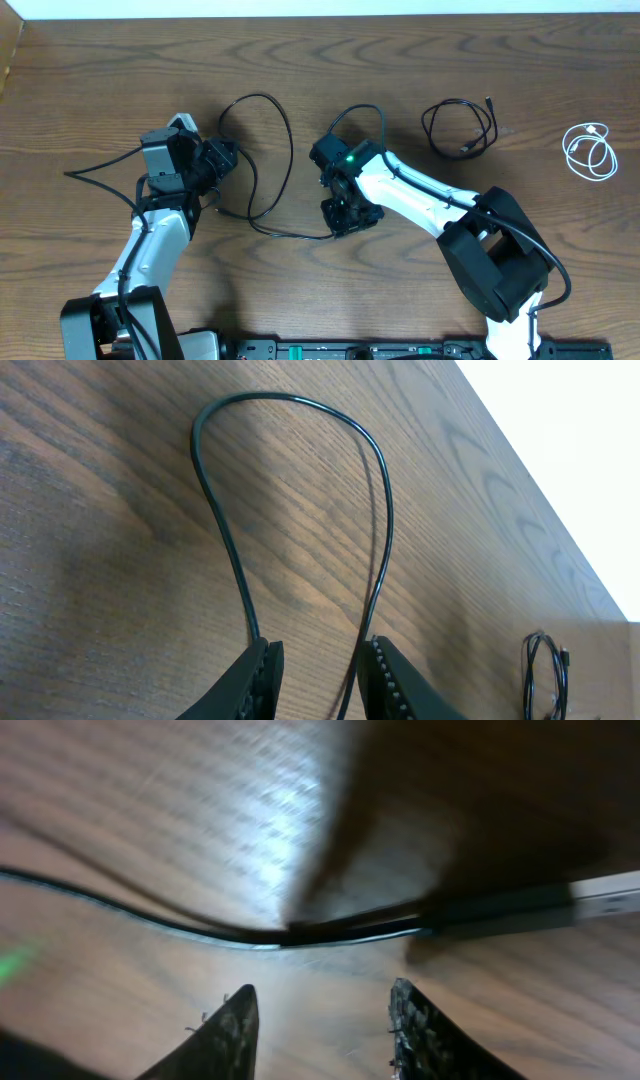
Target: Untangle cables
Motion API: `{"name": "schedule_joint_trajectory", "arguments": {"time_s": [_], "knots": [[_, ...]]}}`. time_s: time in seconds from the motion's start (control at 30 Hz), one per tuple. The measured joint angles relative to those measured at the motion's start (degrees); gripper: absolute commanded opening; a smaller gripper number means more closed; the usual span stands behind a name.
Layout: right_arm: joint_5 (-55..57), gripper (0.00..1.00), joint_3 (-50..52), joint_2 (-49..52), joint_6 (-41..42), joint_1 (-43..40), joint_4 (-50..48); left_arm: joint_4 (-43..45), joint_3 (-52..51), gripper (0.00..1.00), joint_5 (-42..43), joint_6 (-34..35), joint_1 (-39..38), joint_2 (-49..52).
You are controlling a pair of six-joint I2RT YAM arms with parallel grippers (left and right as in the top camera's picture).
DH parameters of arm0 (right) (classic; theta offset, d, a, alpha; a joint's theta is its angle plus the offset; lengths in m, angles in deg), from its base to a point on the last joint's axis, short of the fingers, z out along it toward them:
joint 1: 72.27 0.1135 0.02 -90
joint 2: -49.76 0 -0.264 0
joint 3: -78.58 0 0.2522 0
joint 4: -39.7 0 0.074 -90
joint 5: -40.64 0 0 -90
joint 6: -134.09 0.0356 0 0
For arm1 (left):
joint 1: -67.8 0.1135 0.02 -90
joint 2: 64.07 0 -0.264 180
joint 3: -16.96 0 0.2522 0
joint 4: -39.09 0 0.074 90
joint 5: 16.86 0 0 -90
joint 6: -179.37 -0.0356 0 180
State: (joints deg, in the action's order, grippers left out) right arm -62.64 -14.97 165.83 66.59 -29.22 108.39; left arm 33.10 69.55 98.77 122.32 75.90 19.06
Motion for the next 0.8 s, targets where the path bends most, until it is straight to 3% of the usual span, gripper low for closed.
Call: {"name": "schedule_joint_trajectory", "arguments": {"time_s": [0.57,0.73,0.8], "knots": [[0.8,0.43,-0.3,1.9,3.6,-0.8,-1.3,0.0,0.0,0.3,0.0,0.0,0.0,0.0],[-3.1,0.33,-0.3,2.1,3.7,-5.6,-10.3,0.0,0.0,0.3,0.0,0.0,0.0,0.0],[-3.8,0.33,-0.3,2.4,3.9,-7.9,-15.0,0.0,0.0,0.3,0.0,0.0,0.0,0.0]]}}
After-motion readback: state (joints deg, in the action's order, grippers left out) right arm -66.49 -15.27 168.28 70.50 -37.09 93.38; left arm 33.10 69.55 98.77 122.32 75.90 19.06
